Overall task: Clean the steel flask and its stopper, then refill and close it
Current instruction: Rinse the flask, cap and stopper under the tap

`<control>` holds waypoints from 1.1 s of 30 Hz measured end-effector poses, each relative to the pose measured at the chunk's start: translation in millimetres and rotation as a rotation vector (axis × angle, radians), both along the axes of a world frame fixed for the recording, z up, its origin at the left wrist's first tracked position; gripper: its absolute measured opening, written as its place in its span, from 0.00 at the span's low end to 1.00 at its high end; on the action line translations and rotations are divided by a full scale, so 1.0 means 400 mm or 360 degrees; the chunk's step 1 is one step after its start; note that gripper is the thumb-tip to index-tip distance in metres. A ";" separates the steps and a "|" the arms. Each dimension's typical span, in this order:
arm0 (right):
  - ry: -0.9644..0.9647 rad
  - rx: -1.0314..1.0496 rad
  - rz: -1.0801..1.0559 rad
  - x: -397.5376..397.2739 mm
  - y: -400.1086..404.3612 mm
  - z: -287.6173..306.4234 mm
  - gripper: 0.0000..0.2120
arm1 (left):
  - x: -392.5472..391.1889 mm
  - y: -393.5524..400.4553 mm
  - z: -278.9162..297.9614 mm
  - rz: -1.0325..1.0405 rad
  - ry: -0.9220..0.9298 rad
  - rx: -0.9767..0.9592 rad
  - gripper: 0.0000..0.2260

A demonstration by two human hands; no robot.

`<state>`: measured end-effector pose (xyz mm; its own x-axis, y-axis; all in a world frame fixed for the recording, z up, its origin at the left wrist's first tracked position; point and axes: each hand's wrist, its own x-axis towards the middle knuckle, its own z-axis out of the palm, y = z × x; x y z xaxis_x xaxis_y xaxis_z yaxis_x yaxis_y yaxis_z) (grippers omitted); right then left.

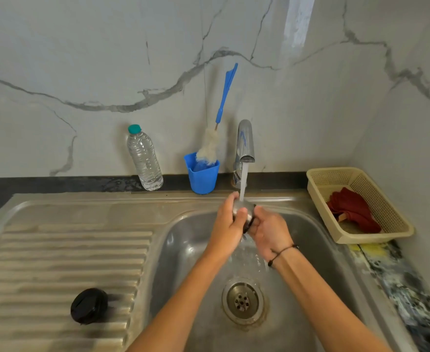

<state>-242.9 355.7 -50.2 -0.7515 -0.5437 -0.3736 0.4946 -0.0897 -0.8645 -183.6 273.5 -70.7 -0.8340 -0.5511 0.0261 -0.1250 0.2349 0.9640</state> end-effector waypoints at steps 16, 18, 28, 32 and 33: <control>0.0111 -0.0047 0.0135 -0.038 -0.048 0.017 0.30 | -0.120 -0.010 0.025 0.0498 -0.0275 -0.0421 0.10; 0.0258 0.0050 0.0167 -0.031 -0.046 0.009 0.25 | -0.134 -0.033 0.048 0.0482 -0.0490 0.0053 0.09; -0.0395 -0.0533 0.0223 -0.067 -0.021 0.037 0.34 | -0.073 -0.032 -0.049 0.0020 0.0593 -0.1650 0.13; -0.0480 -0.0698 0.0367 -0.081 -0.006 0.038 0.40 | -0.057 -0.087 -0.052 -0.0278 0.0754 -0.2147 0.18; -0.0448 -0.0666 0.0379 -0.080 -0.007 0.038 0.41 | -0.060 -0.085 -0.049 -0.0243 0.0791 -0.2111 0.16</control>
<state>-274.9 352.7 -35.1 -0.4922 -0.8314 -0.2579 0.7500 -0.2546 -0.6105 -207.8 239.3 -90.3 -0.6333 0.2055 0.7461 0.2638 0.9637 -0.0415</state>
